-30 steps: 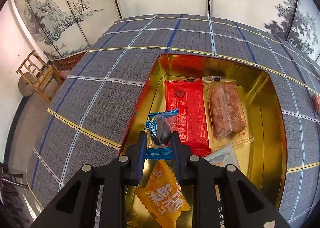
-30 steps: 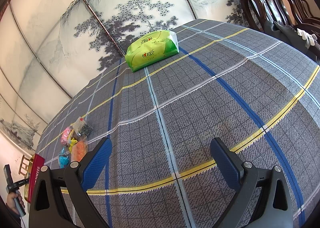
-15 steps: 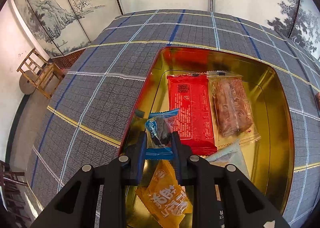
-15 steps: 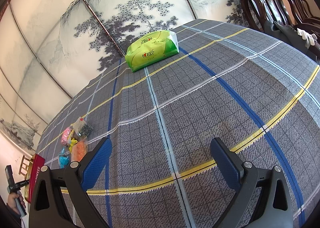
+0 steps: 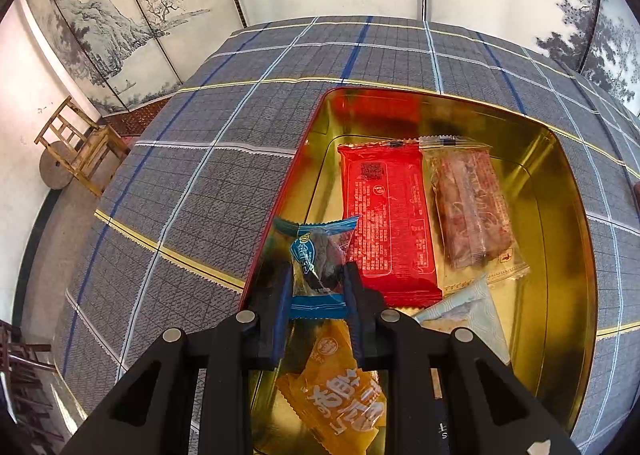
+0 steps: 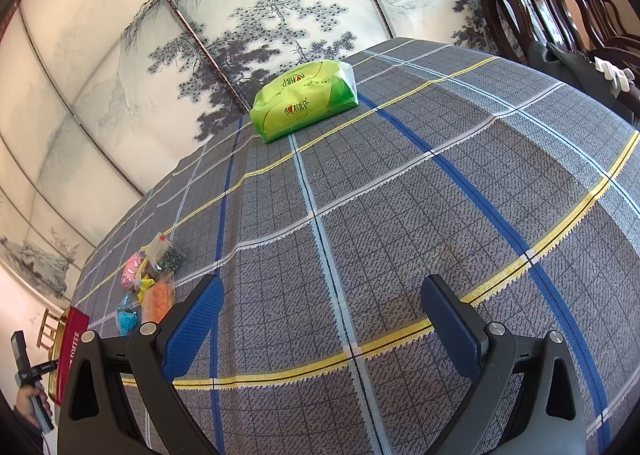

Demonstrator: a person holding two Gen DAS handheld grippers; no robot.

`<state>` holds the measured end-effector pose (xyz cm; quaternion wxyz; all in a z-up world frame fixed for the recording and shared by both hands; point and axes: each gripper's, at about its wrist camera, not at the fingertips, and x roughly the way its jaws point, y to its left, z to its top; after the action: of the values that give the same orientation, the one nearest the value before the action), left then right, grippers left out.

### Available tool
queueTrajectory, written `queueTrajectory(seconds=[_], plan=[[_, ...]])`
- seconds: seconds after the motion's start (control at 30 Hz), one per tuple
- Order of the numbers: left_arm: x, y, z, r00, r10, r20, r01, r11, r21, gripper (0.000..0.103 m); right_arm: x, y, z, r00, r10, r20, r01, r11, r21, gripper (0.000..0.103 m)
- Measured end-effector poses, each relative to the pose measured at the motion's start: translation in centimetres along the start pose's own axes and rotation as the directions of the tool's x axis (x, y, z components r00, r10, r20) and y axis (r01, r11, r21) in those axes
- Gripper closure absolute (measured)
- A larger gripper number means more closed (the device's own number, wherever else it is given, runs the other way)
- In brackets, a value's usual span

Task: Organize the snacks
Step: 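Lower the blue candy into the tin and open the left tool, then move the right tool toward the clear bag of orange sticks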

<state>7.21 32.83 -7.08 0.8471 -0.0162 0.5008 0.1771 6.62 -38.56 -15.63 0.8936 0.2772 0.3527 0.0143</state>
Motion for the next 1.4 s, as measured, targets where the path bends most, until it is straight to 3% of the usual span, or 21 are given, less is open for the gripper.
queueTrajectory(seconds=[0.2, 0.33, 0.5, 0.6, 0.7, 0.8, 0.97, 1.07, 1.17, 1.27, 1.3, 1.4], plan=[[-0.7, 0.0, -0.4, 0.998, -0.061, 0.022, 0.061, 0.998, 0.003, 0.070, 0.4, 0.6, -0.2, 1.000, -0.013, -0.013, 0.013, 1.000, -0.025, 0.000], [-2.2, 0.5, -0.8, 0.991, -0.115, 0.064, 0.116, 0.993, -0.008, 0.064, 0.8, 1.4, -0.3, 0.997, -0.067, -0.030, 0.064, 0.995, -0.072, 0.000], [-6.3, 1.4, -2.4, 0.966, -0.180, 0.187, 0.184, 0.983, -0.004, 0.043, 1.5, 3.3, -1.0, 0.978, -0.194, -0.075, 0.177, 0.965, -0.194, 0.000], [-9.2, 1.4, -4.5, 0.946, -0.179, 0.272, 0.180, 0.983, 0.021, 0.035, 0.9, 5.7, -1.9, 0.979, -0.189, -0.075, 0.164, 0.952, -0.260, 0.000], [-11.6, 1.0, -7.1, 0.920, -0.214, 0.328, 0.213, 0.976, 0.039, 0.031, 0.6, 10.0, -3.3, 0.982, -0.176, -0.072, 0.134, 0.909, -0.395, 0.000], [-13.1, 0.5, -10.2, 0.899, -0.237, 0.367, 0.241, 0.970, 0.036, 0.028, 1.0, 14.8, -5.3, 0.982, -0.174, -0.076, 0.105, 0.831, -0.546, 0.000], [-12.8, -1.5, -15.2, 0.901, -0.300, 0.314, 0.299, 0.953, 0.053, 0.026, 2.5, 20.3, -8.6, 0.982, -0.185, -0.044, 0.102, 0.707, -0.699, 0.001], [-12.8, -3.0, -17.1, 0.899, -0.330, 0.288, 0.318, 0.944, 0.088, 0.026, 3.8, 21.3, -8.6, 0.983, -0.140, -0.118, 0.025, 0.739, -0.673, 0.009], [-13.1, -4.0, -18.3, 0.889, -0.364, 0.276, 0.347, 0.931, 0.112, 0.027, 5.2, 21.2, -7.8, 0.980, -0.160, -0.121, 0.045, 0.763, -0.645, 0.016], [-13.4, -4.7, -19.1, 0.881, -0.380, 0.282, 0.358, 0.925, 0.125, 0.027, 6.5, 20.3, -6.6, 0.978, -0.127, -0.167, 0.006, 0.811, -0.585, 0.025], [-13.5, -4.9, -19.3, 0.878, -0.388, 0.281, 0.366, 0.922, 0.127, 0.027, 7.0, 20.1, -6.3, 0.975, -0.133, -0.179, 0.006, 0.818, -0.576, 0.031], [-13.6, -5.4, -19.7, 0.874, -0.397, 0.278, 0.378, 0.918, 0.123, 0.027, 7.9, 20.0, -6.2, 0.974, -0.130, -0.184, -0.004, 0.807, -0.591, 0.031]])
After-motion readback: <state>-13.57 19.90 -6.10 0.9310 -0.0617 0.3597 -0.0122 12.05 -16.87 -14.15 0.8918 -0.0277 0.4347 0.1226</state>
